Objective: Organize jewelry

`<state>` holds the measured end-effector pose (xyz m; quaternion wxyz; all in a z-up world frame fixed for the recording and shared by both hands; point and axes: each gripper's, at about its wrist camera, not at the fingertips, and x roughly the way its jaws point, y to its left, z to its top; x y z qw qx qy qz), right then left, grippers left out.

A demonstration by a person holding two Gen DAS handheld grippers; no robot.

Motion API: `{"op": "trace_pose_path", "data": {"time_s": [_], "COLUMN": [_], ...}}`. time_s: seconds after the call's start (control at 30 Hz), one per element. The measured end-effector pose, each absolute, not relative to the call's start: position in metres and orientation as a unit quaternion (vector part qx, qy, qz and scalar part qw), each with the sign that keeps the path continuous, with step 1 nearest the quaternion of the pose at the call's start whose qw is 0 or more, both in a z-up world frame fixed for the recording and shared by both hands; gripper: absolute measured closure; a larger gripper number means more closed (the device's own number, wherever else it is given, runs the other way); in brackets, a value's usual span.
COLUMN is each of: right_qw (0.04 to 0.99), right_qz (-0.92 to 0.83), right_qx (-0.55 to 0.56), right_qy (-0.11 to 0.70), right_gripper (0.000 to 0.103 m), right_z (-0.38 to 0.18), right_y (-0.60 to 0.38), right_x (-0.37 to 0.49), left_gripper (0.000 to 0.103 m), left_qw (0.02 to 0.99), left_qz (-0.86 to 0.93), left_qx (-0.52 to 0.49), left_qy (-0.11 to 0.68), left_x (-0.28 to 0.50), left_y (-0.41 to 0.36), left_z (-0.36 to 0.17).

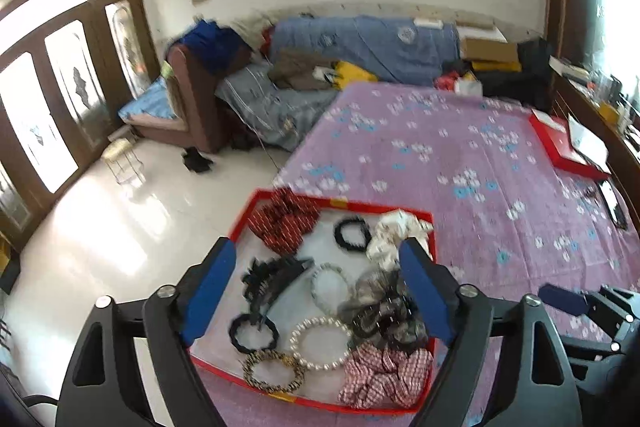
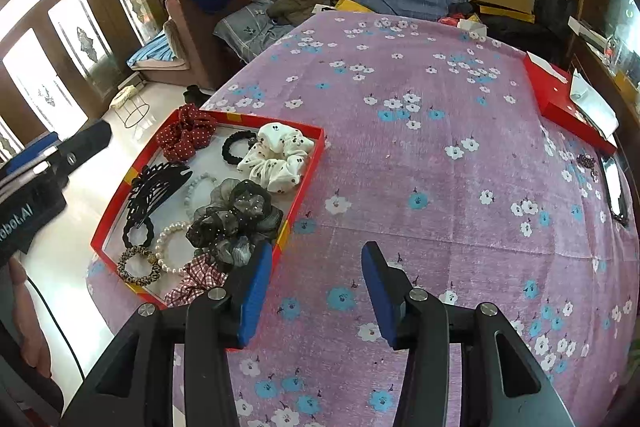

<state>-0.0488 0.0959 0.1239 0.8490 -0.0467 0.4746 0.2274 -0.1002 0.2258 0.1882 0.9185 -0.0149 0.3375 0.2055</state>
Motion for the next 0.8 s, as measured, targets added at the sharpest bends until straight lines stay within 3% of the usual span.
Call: {"op": "trace_pose_path", "data": {"time_s": [0.07, 0.13, 0.63, 0.8], "right_qw": [0.85, 0.85, 0.86, 0.859], "right_qz": [0.231, 0.234, 0.243, 0.242], "right_qx": [-0.047, -0.045, -0.05, -0.054], "right_qy": [0.472, 0.47, 0.447, 0.448], "right_gripper": [0.05, 0.05, 0.044, 0.043], "right_z": [0.126, 0.128, 0.144, 0.144], "right_y": [0.095, 0.095, 0.096, 0.098], "right_x": [-0.05, -0.051, -0.058, -0.058], "left_gripper": [0.007, 0.005, 0.0, 0.0], "left_qw": [0.923, 0.928, 0.944, 0.946], "left_qz": [0.224, 0.244, 0.282, 0.251], "left_qx": [-0.006, 0.005, 0.001, -0.025], "left_qy": [0.312, 0.281, 0.172, 0.206], "left_x": [-0.105, -0.112, -0.146, -0.143], "left_y": [0.222, 0.218, 0.213, 0.221], "left_z": [0.196, 0.206, 0.253, 0.248]}}
